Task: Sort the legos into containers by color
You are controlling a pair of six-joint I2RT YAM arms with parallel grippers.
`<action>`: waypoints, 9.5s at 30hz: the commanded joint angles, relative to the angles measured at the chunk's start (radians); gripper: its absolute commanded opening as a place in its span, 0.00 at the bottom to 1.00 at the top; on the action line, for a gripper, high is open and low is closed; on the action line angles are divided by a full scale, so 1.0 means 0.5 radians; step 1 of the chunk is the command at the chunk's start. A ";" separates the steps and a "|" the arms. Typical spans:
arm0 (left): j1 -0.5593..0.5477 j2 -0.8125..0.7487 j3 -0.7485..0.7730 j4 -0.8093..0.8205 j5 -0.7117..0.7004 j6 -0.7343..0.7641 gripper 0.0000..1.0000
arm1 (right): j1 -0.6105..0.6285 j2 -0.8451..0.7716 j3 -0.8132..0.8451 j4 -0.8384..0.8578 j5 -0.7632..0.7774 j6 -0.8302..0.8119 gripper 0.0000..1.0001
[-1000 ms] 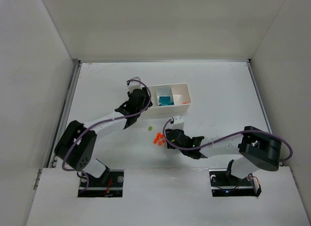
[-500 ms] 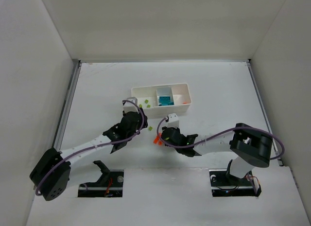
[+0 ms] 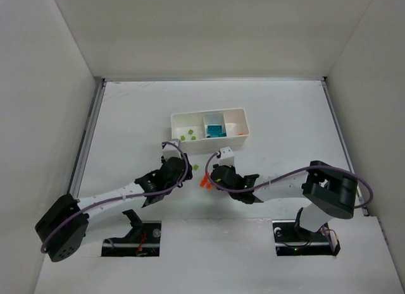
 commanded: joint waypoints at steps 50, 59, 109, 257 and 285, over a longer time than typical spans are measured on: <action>-0.126 0.874 0.190 0.556 -0.081 0.108 0.39 | -0.659 -0.599 0.034 0.249 -0.174 -0.257 0.48; -0.120 0.825 0.193 0.547 -0.105 0.108 0.15 | -0.420 -0.642 -0.252 0.228 -0.137 -0.011 0.41; 0.426 0.439 0.439 0.390 -0.096 0.206 0.40 | 0.335 0.094 0.021 0.228 -0.036 0.066 0.46; 0.393 0.172 0.307 0.234 -0.020 0.028 0.44 | 0.200 0.051 0.073 0.013 -0.038 -0.256 0.44; 0.230 -0.399 -0.089 -0.070 0.165 -0.002 0.49 | 0.188 -0.157 -0.077 -0.005 -0.097 -0.014 0.23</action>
